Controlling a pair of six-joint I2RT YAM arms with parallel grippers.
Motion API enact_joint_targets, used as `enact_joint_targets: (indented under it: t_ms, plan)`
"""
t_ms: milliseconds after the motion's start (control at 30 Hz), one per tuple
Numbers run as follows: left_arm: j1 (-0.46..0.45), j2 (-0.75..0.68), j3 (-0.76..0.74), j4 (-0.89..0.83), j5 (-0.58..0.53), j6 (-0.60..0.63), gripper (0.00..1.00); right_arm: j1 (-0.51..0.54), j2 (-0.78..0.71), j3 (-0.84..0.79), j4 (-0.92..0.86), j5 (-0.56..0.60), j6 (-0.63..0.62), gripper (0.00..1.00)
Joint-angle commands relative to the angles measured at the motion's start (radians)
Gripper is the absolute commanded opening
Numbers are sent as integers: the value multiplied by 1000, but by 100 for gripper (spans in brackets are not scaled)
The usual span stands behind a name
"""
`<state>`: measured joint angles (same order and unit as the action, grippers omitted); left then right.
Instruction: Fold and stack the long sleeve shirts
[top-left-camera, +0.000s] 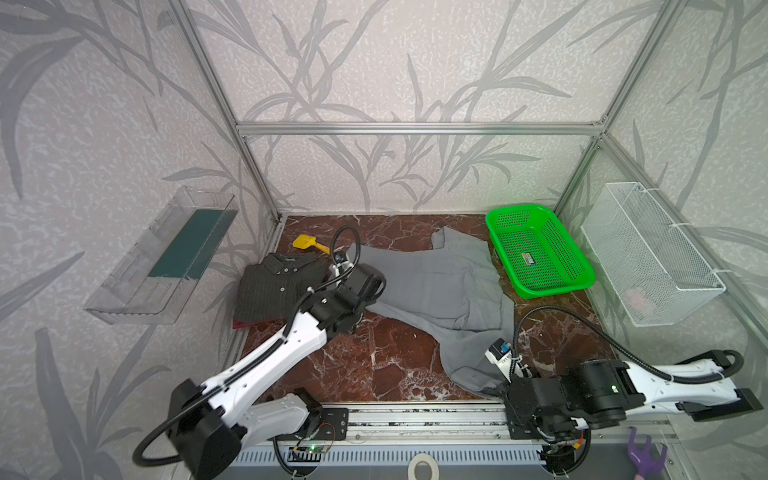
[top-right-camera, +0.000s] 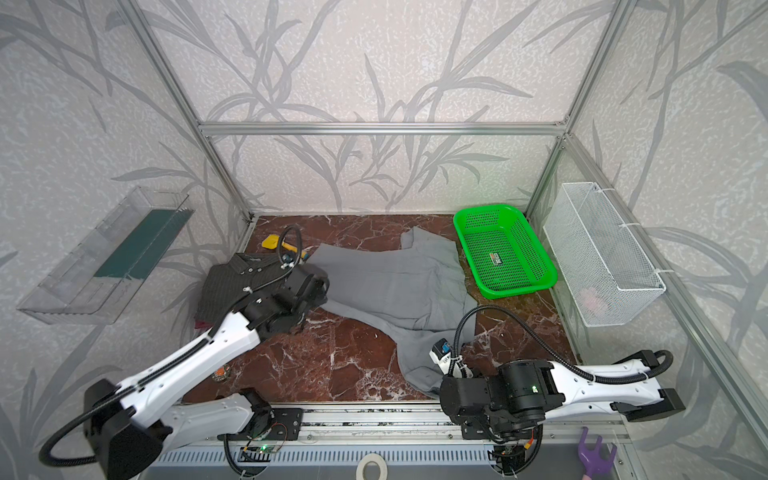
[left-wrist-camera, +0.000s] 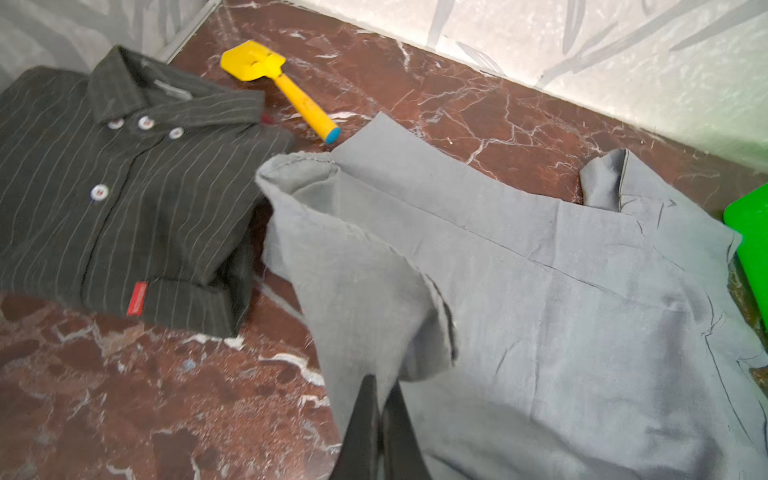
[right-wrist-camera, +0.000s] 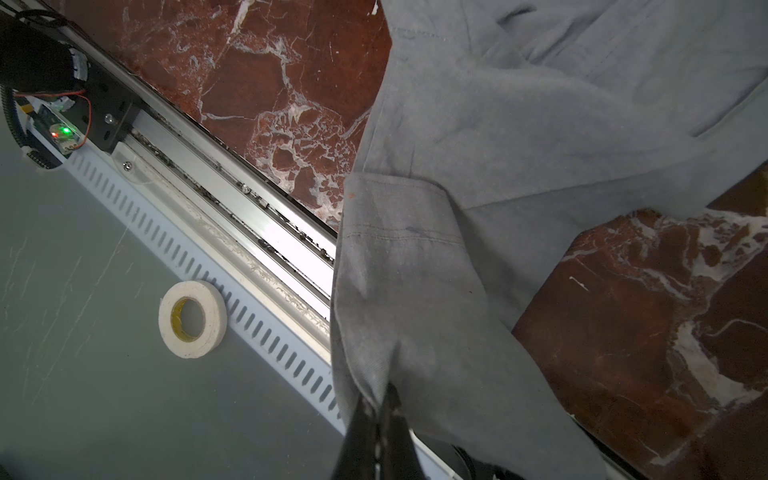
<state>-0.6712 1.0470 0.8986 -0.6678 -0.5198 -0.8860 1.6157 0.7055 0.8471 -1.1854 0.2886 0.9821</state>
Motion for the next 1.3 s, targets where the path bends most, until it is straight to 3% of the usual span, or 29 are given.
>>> enact_joint_targets:
  t_ms: [0, 100, 267, 333, 467, 567, 667, 733, 767, 833, 933, 1033, 1267]
  plan:
    - [-24, -154, -115, -99, -46, -215, 0, -7, 1, 47, -43, 16, -47, 0]
    - [-76, -260, -213, -165, -32, -323, 1, -10, 11, 70, -57, 13, -64, 0]
    - [-175, -353, -242, -311, -128, -436, 22, -10, 6, 104, -49, -31, -97, 0]
    - [-182, -378, -237, -329, -131, -435, 28, -9, -4, 122, -47, -39, -104, 19]
    - [-183, -384, -186, -344, -177, -349, 33, -10, -44, 171, -59, 43, -88, 48]
    - [-182, -372, -121, -354, -251, -278, 38, -10, -28, 221, -104, 154, -81, 54]
    - [-180, -341, -131, -193, -294, -133, 47, -56, 45, 255, -86, 248, -133, 57]
    - [-172, -272, -144, -65, -272, -26, 49, -209, 108, 246, 1, 214, -240, 60]
    - [-166, -232, -144, -26, -264, -3, 50, -323, 129, 227, 71, 123, -304, 60]
    - [-129, -138, -141, 61, -189, 69, 51, -628, 170, 161, 254, -180, -424, 58]
    - [-41, -33, -134, 141, -5, 123, 51, -895, 276, 99, 431, -392, -452, 56]
    - [32, 40, -156, 220, 118, 148, 52, -977, 445, 116, 503, -364, -469, 59]
    - [70, 206, -145, 282, 191, 155, 55, -1128, 789, 189, 580, -342, -407, 63]
